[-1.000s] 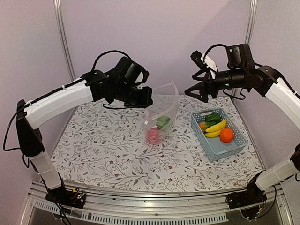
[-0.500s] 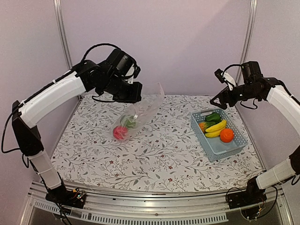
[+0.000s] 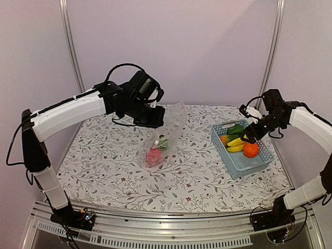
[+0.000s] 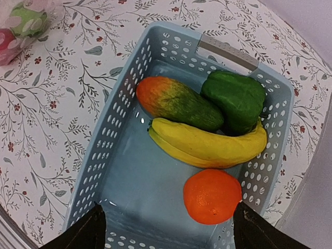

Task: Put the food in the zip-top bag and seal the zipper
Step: Pick up the fake fruit from the bin.

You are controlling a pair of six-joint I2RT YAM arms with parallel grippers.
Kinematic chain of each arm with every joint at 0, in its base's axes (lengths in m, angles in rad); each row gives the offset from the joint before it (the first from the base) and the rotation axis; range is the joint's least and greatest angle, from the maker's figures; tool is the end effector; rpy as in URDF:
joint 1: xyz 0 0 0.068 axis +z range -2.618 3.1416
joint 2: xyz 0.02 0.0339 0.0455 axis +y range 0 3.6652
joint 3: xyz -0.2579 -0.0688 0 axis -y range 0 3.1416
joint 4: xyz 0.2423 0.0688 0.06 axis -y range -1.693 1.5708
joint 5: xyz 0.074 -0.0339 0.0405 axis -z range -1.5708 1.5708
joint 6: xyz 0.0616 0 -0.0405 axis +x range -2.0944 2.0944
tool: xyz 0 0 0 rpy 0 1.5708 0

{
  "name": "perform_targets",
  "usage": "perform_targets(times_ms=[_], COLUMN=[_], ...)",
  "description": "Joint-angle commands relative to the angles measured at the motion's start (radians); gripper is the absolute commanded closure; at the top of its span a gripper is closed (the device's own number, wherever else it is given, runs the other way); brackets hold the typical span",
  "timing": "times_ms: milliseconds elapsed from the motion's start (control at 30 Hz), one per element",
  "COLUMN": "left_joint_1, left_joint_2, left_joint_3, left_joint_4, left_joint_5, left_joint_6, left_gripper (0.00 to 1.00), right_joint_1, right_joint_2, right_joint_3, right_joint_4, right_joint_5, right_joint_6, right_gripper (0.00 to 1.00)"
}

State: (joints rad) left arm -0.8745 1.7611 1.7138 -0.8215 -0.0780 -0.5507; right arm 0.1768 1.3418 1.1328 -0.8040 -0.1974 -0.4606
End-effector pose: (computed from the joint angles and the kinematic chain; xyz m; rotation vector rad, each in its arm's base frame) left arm 0.2609 -0.3046 0.3118 0.3693 2.4839 -0.5270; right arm 0.2756 0.0615 0.2591 -0.8708 2.4076 0.1472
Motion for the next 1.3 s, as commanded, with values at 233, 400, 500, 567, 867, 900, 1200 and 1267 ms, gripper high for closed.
perform_targets(times_ms=[233, 400, 500, 567, 867, 900, 1200, 1267], left_joint_1=[-0.019, -0.023, -0.024, -0.025, -0.024, -0.025, -0.051, -0.059], left_joint_2=[-0.07, -0.104, -0.12, -0.133, -0.199, -0.197, -0.09, -0.063], left_joint_3=[-0.002, -0.017, -0.004, 0.011, 0.055, 0.049, 0.042, 0.061], left_joint_4=[0.063, 0.056, 0.013, -0.035, -0.268, -0.267, -0.162, -0.161], left_joint_5=[-0.004, -0.013, -0.031, -0.071, -0.175, -0.169, -0.063, -0.055], left_joint_6=[0.022, 0.012, 0.016, 0.026, 0.047, 0.042, 0.035, 0.039], left_gripper=[1.0, 1.0, 1.0, 1.0, 1.0, 1.0, 1.0, 1.0], right_joint_1=[-0.058, -0.075, -0.077, -0.077, -0.083, -0.083, -0.084, -0.084], right_joint_2=[0.103, 0.136, 0.143, 0.151, 0.201, 0.213, 0.243, 0.232], right_joint_3=[-0.08, -0.111, -0.142, -0.157, -0.191, -0.194, -0.211, -0.212], right_joint_4=[0.076, 0.114, 0.144, 0.16, 0.219, 0.227, 0.286, 0.285], right_joint_5=[0.191, 0.24, 0.262, 0.267, 0.275, 0.276, 0.285, 0.282], right_joint_6=[-0.03, -0.039, -0.056, -0.066, -0.076, -0.075, -0.064, -0.062], right_gripper=[0.16, 0.17, 0.16, 0.16, 0.17, 0.17, 0.36, 0.44])
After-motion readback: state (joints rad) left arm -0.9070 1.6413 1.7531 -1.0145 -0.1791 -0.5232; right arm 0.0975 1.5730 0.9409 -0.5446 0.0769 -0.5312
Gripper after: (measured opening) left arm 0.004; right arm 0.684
